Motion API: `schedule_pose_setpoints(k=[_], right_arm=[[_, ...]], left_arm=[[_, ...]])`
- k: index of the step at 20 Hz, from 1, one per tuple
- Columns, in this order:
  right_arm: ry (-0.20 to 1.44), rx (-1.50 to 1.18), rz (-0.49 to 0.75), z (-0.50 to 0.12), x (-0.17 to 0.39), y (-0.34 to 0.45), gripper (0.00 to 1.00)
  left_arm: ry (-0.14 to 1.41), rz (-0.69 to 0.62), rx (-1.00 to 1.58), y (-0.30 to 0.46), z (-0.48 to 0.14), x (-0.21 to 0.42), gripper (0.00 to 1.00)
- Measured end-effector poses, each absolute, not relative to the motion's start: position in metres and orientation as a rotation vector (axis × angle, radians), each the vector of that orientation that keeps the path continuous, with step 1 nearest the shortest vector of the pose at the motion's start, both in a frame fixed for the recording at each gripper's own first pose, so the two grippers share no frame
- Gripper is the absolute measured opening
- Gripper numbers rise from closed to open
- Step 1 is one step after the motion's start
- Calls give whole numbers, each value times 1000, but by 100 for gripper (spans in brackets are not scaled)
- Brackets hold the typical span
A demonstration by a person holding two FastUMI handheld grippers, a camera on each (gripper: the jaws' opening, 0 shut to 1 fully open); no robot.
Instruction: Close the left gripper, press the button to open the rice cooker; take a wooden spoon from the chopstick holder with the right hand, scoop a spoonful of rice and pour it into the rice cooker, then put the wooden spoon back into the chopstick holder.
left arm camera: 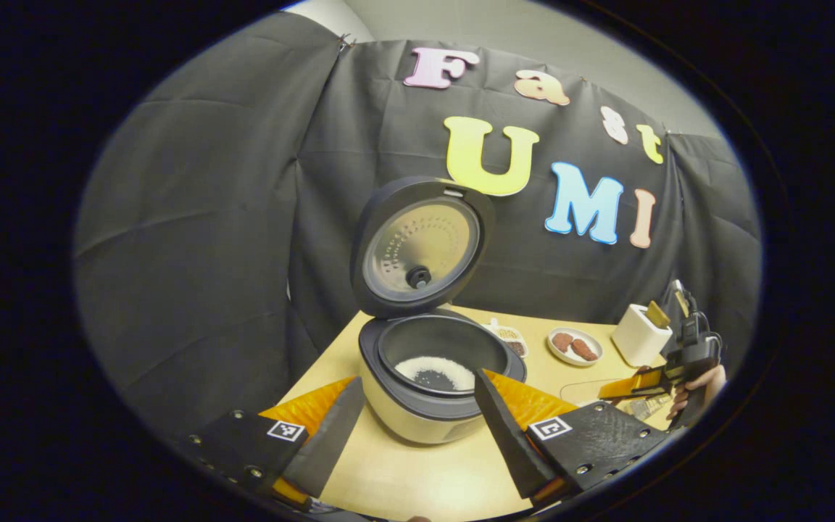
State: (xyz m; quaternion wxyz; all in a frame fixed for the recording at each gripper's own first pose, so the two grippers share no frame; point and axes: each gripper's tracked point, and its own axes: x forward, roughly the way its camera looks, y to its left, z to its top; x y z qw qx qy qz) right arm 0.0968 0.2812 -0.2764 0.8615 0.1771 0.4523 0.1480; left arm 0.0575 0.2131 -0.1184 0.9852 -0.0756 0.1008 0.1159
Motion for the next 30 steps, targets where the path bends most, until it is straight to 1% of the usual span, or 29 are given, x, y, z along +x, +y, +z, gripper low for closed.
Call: schedule_pose_setpoints(k=[1,6,7,8,9,10,11,12,19,20,21,22,23,24,28,29,30], right_arm=[[950,399,299,-276,98,277,23],[936,531,240,-262,106,258,23],[932,558,227,-259,109,254,19],[928,582,214,-255,110,251,23],[923,606,203,-252,112,248,23],[915,630,195,-247,115,245,23],[906,655,187,-241,117,242,19],[900,682,177,-235,121,240,23],[848,865,147,-179,144,229,23],[845,895,147,-173,148,228,19],[849,927,145,-167,150,230,23],[857,958,149,-161,152,234,23],[861,985,158,-156,155,237,19],[866,1011,170,-148,157,242,23],[881,1066,232,-124,168,273,22],[882,1072,253,-118,170,284,19],[883,1078,274,-112,173,294,22]], left_arm=[[201,233,-147,213,-117,56,96],[204,227,-138,204,-119,52,96],[205,226,-137,202,-119,51,96],[205,225,-135,201,-119,50,96],[204,224,-133,200,-118,49,96],[202,224,-129,198,-117,49,96],[200,226,-124,199,-116,48,96],[198,229,-120,198,-115,46,96],[220,263,-145,208,-128,33,96],[222,270,-151,209,-130,32,96],[224,274,-154,211,-130,31,96],[225,278,-155,212,-130,31,96],[224,282,-153,213,-130,31,96],[221,286,-151,216,-130,31,96],[213,311,-167,223,-132,28,96],[214,317,-175,225,-133,26,96],[215,324,-182,227,-135,24,96]])
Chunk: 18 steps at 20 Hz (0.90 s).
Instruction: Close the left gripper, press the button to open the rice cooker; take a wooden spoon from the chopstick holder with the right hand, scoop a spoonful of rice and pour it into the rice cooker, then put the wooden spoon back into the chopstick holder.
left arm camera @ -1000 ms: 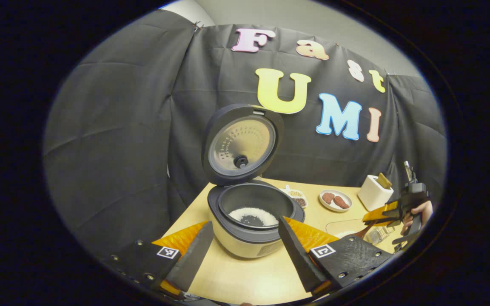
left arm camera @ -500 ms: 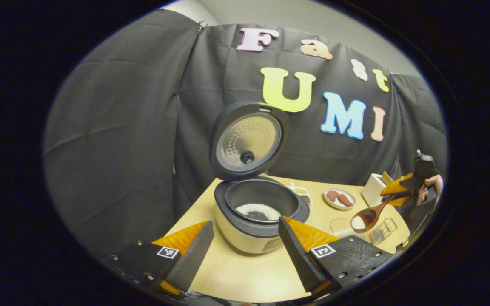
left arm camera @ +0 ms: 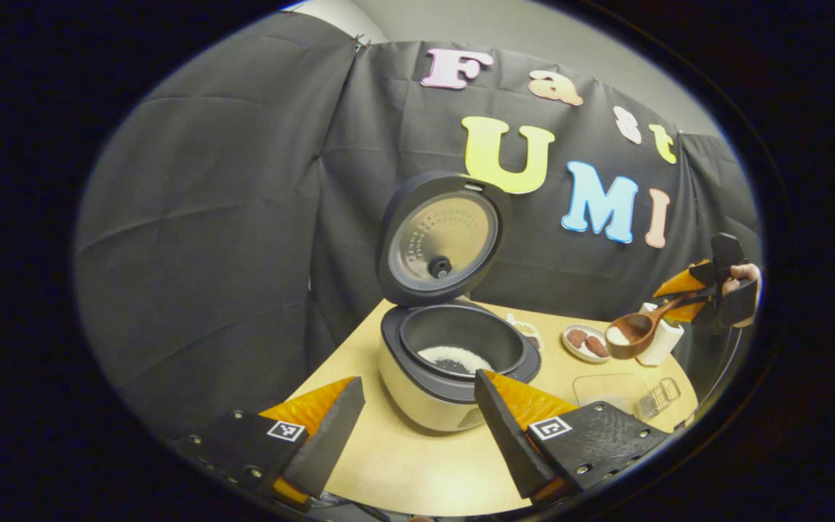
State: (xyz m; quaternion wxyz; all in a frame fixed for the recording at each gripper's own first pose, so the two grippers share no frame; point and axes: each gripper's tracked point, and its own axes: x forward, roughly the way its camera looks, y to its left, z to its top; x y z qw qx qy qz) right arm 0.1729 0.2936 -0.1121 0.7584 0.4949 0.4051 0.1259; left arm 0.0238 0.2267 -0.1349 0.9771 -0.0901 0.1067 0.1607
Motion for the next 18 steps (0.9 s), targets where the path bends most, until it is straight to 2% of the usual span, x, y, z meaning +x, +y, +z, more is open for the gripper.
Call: schedule_pose_setpoints(k=[10,11,12,13,14,15,16,17,18], right_arm=[[971,1046,474,-87,181,417,22],[976,1029,490,-87,182,430,18],[981,1008,503,-88,182,440,23],[986,983,517,-89,182,451,18],[991,958,533,-91,182,462,22],[994,932,548,-94,182,473,22],[997,903,561,-98,182,482,18],[1000,870,572,-105,183,491,22],[1002,834,582,-112,184,498,22]], left_arm=[[233,435,-234,270,-152,1,96],[234,445,-243,274,-155,-1,96],[237,455,-250,277,-157,-5,96],[240,463,-254,281,-159,-6,96],[244,472,-255,282,-161,-8,96],[246,481,-254,285,-163,-10,96],[248,489,-255,287,-164,-12,96],[250,497,-255,289,-164,-14,96],[252,503,-257,290,-165,-14,96]])
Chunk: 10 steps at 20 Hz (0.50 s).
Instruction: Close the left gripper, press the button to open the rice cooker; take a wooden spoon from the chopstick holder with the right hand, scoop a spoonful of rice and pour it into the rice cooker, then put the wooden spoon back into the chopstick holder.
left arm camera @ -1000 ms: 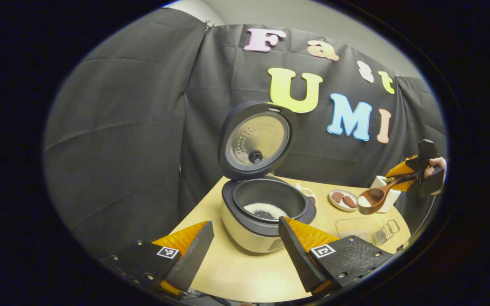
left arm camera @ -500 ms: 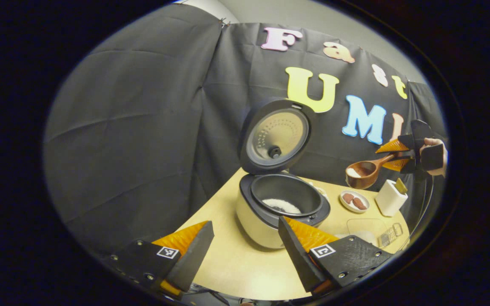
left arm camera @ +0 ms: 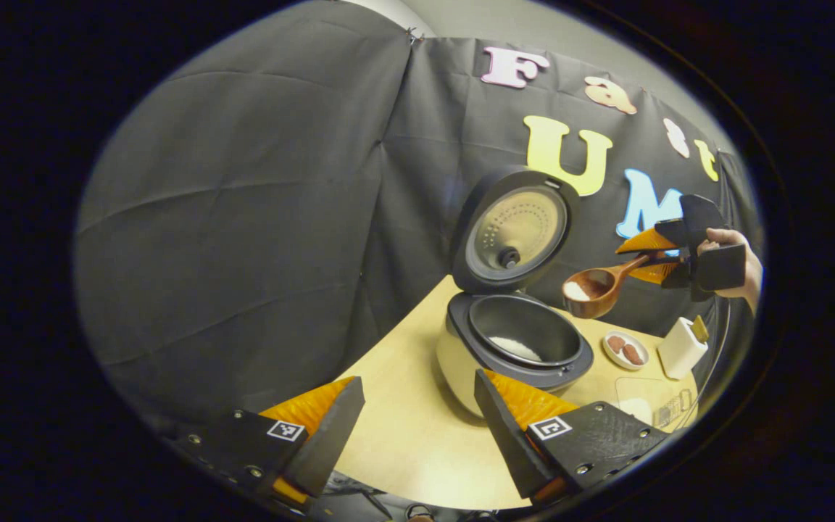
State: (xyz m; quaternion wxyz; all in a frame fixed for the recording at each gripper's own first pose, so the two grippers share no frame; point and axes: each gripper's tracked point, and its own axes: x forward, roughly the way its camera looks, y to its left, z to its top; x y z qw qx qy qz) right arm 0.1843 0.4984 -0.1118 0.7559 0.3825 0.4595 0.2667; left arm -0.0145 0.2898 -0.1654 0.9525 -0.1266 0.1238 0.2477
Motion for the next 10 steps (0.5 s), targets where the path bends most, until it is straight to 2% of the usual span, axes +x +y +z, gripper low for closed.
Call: schedule_pose_setpoints(k=[4,5,6,9,10], right_arm=[[976,658,618,-136,188,515,22],[959,601,625,-140,189,517,18],[935,541,633,-143,190,518,22],[853,362,662,-153,193,525,22],[828,303,675,-156,193,528,18]], left_arm=[[262,516,-260,289,-168,-15,96],[265,515,-257,289,-167,-15,96],[265,514,-253,288,-169,-15,96],[277,504,-247,287,-171,-14,96],[280,499,-246,286,-171,-15,96]])
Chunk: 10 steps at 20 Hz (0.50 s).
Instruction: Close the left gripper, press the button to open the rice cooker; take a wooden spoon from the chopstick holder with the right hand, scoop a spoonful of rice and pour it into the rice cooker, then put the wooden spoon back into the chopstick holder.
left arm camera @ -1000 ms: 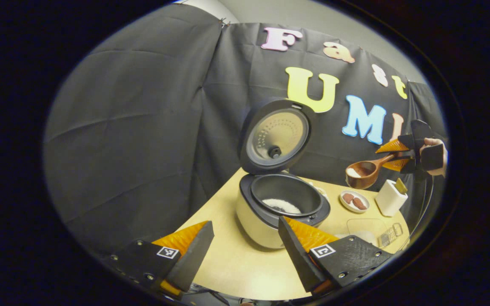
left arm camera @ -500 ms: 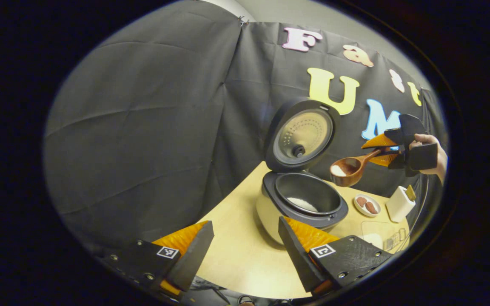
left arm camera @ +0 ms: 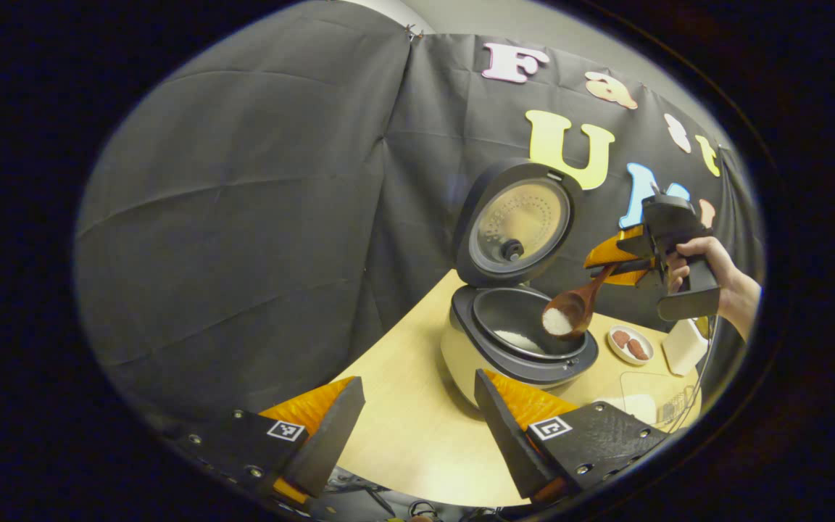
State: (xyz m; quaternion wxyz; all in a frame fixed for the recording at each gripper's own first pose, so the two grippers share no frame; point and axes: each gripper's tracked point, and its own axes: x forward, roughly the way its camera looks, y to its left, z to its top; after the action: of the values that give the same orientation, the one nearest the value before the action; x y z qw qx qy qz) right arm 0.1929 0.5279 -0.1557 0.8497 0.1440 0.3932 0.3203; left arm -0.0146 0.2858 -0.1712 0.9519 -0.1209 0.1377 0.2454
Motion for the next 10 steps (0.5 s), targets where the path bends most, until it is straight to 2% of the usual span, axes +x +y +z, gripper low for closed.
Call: schedule_pose_setpoints(k=[1,4,9,10], right_arm=[[809,248,698,-156,190,531,23],[748,96,764,-159,182,542,23],[672,-41,803,-154,173,552,23],[666,-55,812,-153,172,552,19]], left_arm=[[281,495,-244,286,-170,-15,96],[280,485,-235,286,-172,-15,96],[276,486,-228,288,-171,-16,96],[275,489,-228,288,-171,-16,96]])
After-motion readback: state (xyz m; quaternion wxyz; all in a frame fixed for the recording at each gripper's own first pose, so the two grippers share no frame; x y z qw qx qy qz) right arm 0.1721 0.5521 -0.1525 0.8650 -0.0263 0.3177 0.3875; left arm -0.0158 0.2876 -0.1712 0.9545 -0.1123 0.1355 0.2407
